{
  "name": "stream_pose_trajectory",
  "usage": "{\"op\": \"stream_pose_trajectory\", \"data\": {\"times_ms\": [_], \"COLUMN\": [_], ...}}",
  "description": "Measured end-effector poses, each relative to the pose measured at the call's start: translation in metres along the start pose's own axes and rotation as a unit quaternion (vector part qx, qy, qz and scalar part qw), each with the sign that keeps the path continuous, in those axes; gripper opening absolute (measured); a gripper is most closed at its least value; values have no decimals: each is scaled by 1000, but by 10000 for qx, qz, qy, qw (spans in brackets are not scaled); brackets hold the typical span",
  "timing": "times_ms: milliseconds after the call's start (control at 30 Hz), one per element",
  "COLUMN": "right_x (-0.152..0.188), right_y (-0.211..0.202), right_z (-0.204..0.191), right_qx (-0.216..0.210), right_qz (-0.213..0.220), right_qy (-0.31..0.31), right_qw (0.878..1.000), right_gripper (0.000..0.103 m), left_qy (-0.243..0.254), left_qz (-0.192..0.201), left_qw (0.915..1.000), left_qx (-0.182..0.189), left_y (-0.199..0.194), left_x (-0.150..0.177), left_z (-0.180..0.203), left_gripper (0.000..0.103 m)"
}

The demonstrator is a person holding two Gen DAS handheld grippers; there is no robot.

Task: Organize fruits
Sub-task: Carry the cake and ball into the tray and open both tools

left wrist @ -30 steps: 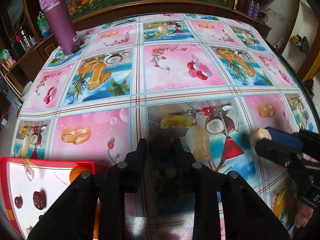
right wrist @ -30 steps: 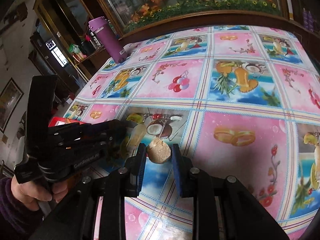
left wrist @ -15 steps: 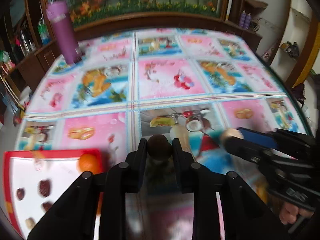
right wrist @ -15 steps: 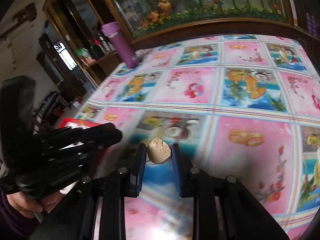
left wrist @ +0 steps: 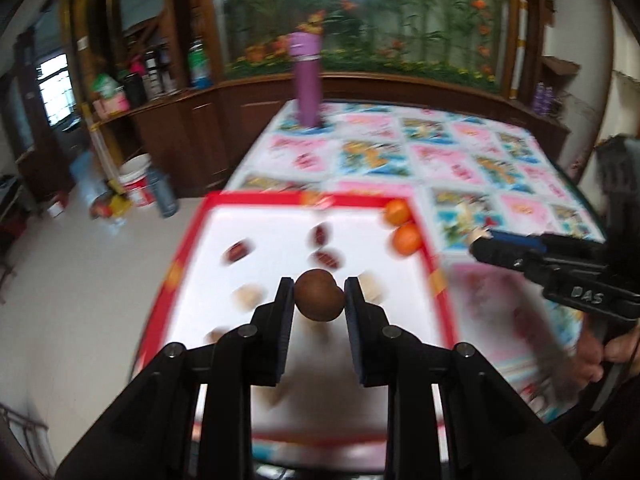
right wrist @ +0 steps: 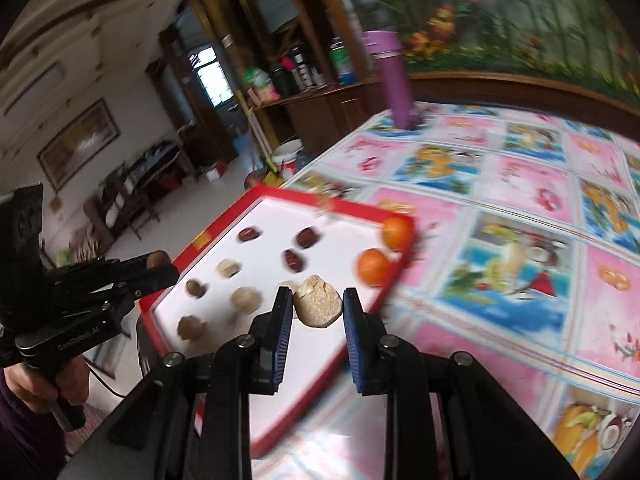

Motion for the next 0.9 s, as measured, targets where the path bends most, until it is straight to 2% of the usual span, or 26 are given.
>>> {"op": "stream_pose_trajectory", "data": {"times_ms": [133,267,433,600,900], "right_x": [19,31,35,39,46], "right_y": [24,41,48,54,64], "right_z": [-21,-28,-31,-29,-23], "right_qx": [25,109,224,328,487], "right_qz": [-325,-553,-629,-698,-829], "right_qy": [-214,-247,-264,-216,-169], "right_qw": [9992,9981,9974,9968,9952], "right_gripper": [24,24,24,24,24], "left_qy": [-272,-342,-467,-390,-358], "left_qz": [-131,-179,-314,-453,-772], "left_qw": [9995,9990,9980,9978,9962], "left_qx": [78,213,283,299,161], "left_y": [5,12,26,37,59], "left_x": [18,28,36,41,47], "left_z": [-22,-24,-32,-30,-29], "left_gripper": [27,27,27,27,27]}}
Point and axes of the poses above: each gripper's, at about its wrist camera, not at the fingertips, and y roughly the way its jaws point, z to its right, x to its underside, the point moved 7 cm from there along y, roughly the way its jaws point, and after that the axes turned 9 degrees about z, right-handed, at the moved point
